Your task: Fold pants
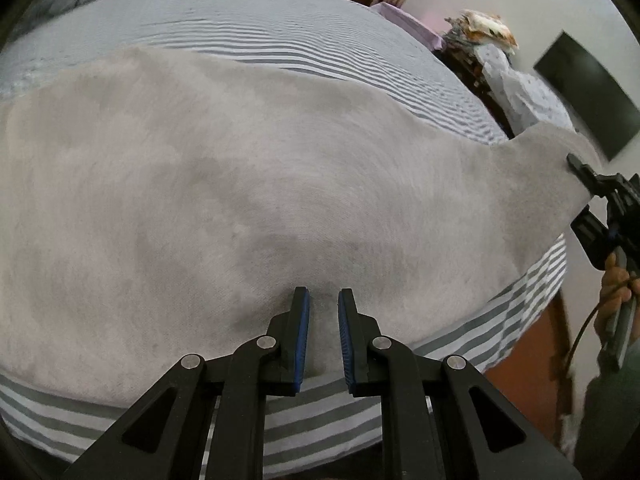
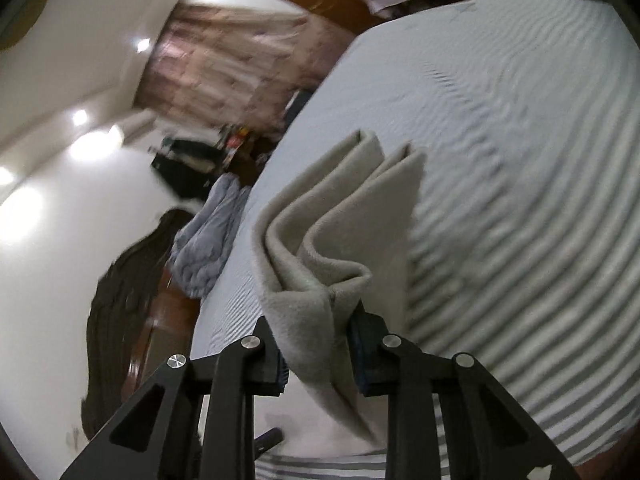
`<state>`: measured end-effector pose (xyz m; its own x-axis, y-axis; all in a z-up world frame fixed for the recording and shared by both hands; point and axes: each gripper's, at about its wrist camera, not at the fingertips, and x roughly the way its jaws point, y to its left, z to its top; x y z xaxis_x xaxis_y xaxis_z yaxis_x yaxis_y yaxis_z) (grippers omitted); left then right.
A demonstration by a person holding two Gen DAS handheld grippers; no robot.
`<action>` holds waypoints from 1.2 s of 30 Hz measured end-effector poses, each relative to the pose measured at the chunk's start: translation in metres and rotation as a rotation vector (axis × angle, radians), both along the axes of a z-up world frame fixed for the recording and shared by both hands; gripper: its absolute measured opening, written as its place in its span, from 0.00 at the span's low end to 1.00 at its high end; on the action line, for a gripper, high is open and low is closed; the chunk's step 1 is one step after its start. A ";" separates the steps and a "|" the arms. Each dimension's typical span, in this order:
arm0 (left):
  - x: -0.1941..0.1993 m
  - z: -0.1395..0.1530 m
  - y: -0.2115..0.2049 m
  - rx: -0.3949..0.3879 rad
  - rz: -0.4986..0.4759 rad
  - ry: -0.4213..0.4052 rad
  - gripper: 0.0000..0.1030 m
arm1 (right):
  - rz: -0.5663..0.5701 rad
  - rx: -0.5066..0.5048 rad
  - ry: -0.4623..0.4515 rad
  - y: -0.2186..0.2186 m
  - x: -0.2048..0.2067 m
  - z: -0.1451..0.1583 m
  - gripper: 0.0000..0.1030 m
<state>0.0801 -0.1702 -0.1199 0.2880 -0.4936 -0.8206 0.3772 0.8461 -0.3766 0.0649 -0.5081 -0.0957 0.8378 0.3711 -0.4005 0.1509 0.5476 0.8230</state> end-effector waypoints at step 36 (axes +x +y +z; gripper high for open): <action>0.020 0.005 0.207 -0.104 0.296 -0.062 0.16 | 0.540 -0.167 0.195 0.335 0.065 -0.041 0.53</action>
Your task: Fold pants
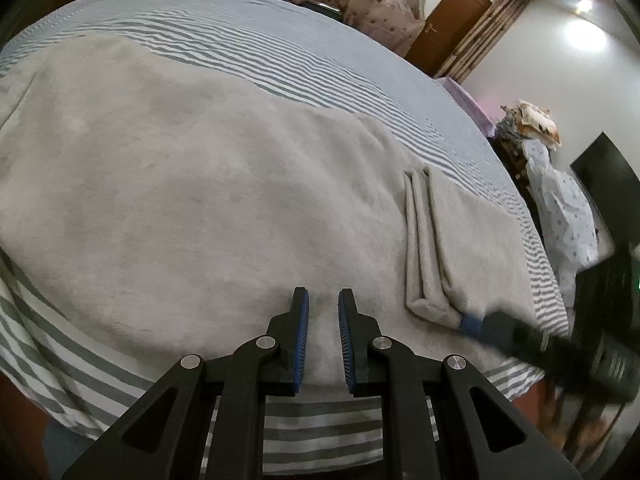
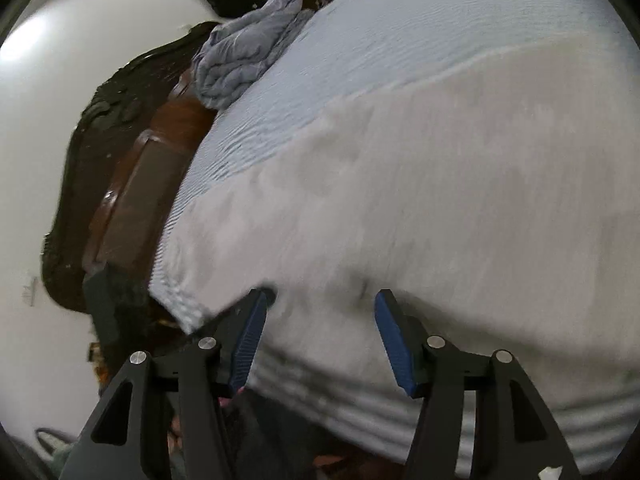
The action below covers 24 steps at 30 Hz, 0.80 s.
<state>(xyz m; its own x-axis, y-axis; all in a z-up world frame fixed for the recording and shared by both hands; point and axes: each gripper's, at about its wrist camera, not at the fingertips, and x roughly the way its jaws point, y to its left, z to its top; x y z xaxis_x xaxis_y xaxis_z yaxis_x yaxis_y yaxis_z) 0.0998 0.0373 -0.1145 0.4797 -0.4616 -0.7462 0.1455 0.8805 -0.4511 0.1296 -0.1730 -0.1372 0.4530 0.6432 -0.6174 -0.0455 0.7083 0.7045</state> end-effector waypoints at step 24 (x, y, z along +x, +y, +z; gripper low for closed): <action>0.026 0.025 -0.071 -0.093 -0.171 0.097 0.29 | -0.462 0.179 0.082 -0.160 -0.076 -0.049 0.31</action>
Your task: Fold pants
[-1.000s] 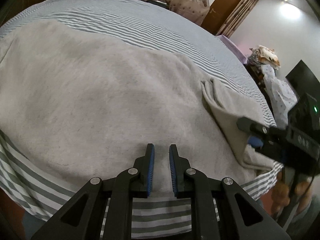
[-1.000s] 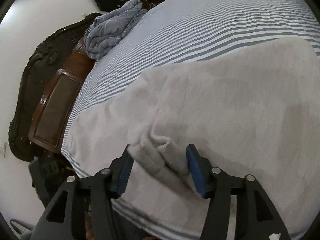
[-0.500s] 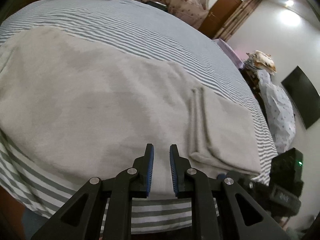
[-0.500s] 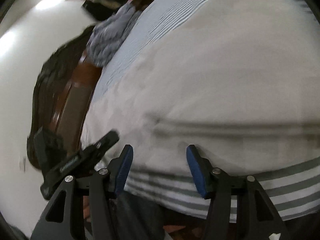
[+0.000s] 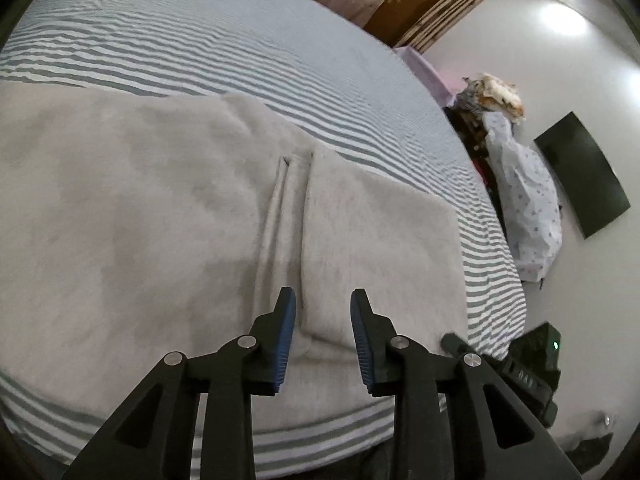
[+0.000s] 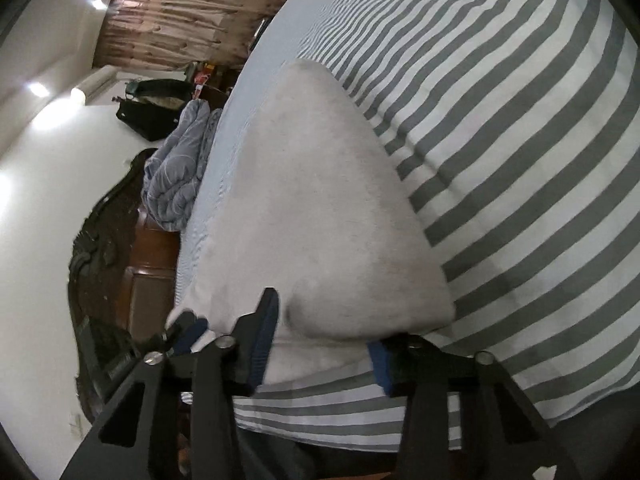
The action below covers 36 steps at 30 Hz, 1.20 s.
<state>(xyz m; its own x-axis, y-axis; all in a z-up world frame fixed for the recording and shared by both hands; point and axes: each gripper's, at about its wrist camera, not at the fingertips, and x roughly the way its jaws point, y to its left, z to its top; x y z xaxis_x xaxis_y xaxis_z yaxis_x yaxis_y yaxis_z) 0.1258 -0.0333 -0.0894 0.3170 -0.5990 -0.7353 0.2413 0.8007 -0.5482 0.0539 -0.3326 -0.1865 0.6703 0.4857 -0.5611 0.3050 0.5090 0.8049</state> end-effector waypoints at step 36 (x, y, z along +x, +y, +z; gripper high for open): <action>0.004 -0.011 -0.015 0.149 0.017 -0.011 0.22 | 0.070 -0.063 -0.003 -0.005 0.011 -0.003 0.20</action>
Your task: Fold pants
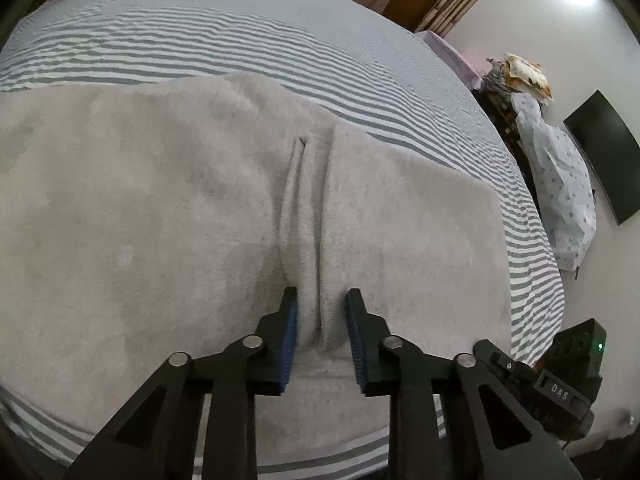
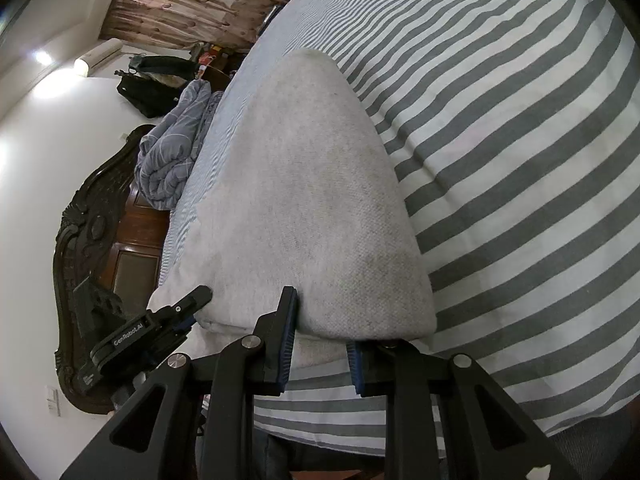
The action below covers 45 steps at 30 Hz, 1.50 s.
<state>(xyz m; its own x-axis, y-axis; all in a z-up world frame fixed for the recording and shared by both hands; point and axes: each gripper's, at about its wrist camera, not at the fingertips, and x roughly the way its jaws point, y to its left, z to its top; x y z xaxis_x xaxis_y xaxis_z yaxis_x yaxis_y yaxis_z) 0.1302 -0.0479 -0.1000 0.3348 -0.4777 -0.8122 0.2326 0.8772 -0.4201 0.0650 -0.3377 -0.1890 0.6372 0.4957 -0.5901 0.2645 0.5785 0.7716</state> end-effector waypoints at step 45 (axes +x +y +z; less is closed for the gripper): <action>-0.040 0.022 0.088 -0.001 0.100 -0.062 0.29 | 0.107 -0.479 -0.006 0.040 -0.009 0.098 0.27</action>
